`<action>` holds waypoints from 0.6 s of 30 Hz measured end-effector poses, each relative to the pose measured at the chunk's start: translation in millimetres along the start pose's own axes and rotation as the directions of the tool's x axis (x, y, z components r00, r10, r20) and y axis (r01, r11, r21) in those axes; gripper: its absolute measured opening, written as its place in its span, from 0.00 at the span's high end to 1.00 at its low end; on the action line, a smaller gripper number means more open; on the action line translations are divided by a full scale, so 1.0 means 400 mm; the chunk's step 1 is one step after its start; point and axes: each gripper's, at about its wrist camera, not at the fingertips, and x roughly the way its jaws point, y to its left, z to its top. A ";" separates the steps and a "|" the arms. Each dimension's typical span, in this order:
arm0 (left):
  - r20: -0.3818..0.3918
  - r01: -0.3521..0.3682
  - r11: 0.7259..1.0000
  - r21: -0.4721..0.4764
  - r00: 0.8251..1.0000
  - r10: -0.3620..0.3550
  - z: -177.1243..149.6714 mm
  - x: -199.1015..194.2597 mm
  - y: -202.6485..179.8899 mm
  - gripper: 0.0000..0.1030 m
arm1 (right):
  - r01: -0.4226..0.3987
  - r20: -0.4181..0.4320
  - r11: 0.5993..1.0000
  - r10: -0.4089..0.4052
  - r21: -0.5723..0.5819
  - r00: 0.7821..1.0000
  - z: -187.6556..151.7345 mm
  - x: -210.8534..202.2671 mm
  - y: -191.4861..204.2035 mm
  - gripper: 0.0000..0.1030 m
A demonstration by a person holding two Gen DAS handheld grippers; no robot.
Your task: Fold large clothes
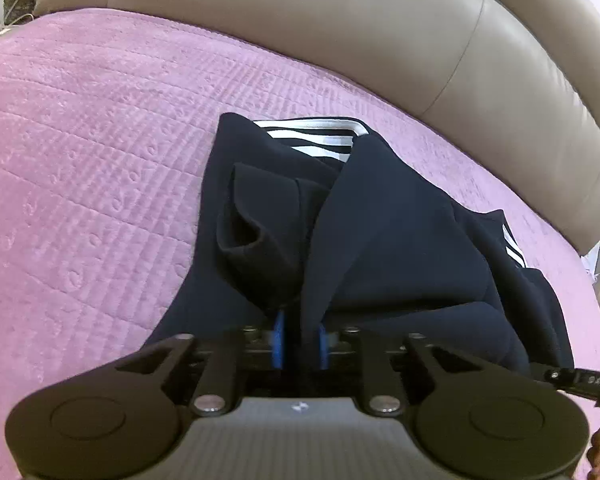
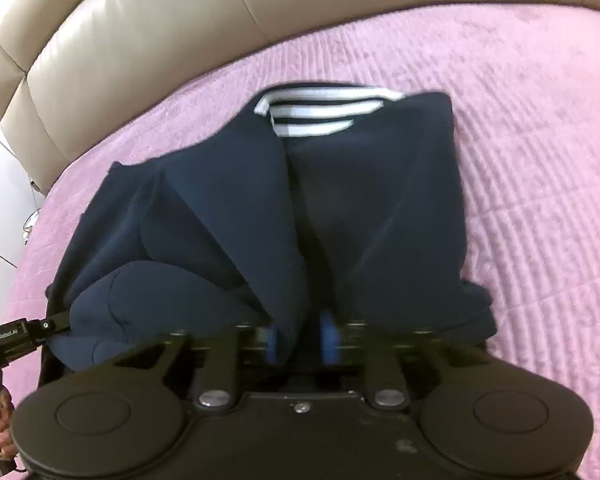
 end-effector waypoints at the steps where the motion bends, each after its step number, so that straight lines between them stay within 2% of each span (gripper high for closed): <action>1: -0.004 0.008 1.000 -0.017 1.000 -0.008 0.002 -0.006 0.005 0.62 | -0.013 0.000 1.000 0.013 -0.012 1.000 0.003 -0.021 0.000 0.47; 2: -0.009 0.022 0.999 -0.040 1.000 -0.023 0.002 -0.016 0.012 0.51 | -0.030 0.000 0.999 0.030 -0.017 1.000 0.011 -0.034 -0.001 0.37; 3: -0.008 0.037 0.997 -0.061 0.999 -0.038 0.003 -0.032 0.019 0.46 | -0.058 0.003 0.998 0.058 -0.019 0.998 0.010 -0.060 -0.001 0.32; 4: 0.002 0.058 0.995 -0.076 0.998 -0.058 0.002 -0.054 0.026 0.35 | -0.080 0.008 0.997 0.080 -0.018 0.997 0.007 -0.079 0.001 0.23; 5: 0.011 0.076 0.994 -0.078 0.997 -0.076 0.000 -0.079 0.032 0.23 | -0.101 0.008 0.995 0.102 -0.020 0.995 0.004 -0.095 0.002 0.23; 6: 0.013 0.082 0.994 -0.071 0.997 -0.081 -0.002 -0.104 0.036 0.18 | -0.121 0.003 0.992 0.121 -0.025 0.993 -0.005 -0.123 0.002 0.23; 10: -0.032 0.112 0.994 0.005 0.993 -0.112 -0.037 -0.193 0.069 0.21 | -0.153 0.049 0.985 0.157 -0.074 0.986 -0.081 -0.211 -0.007 0.24; 13: -0.124 0.133 0.990 0.035 0.984 -0.128 -0.089 -0.249 0.102 0.25 | -0.139 0.059 0.986 0.145 -0.093 0.988 -0.163 -0.259 -0.033 0.24; 15: -0.150 0.114 0.993 0.021 0.983 -0.109 -0.126 -0.274 0.139 0.27 | -0.155 0.073 0.983 0.162 -0.098 0.984 -0.221 -0.284 -0.061 0.24; 18: -0.186 0.117 0.992 -0.044 0.975 -0.123 -0.186 -0.306 0.209 0.31 | -0.155 0.071 0.988 0.155 0.001 0.985 -0.298 -0.314 -0.116 0.24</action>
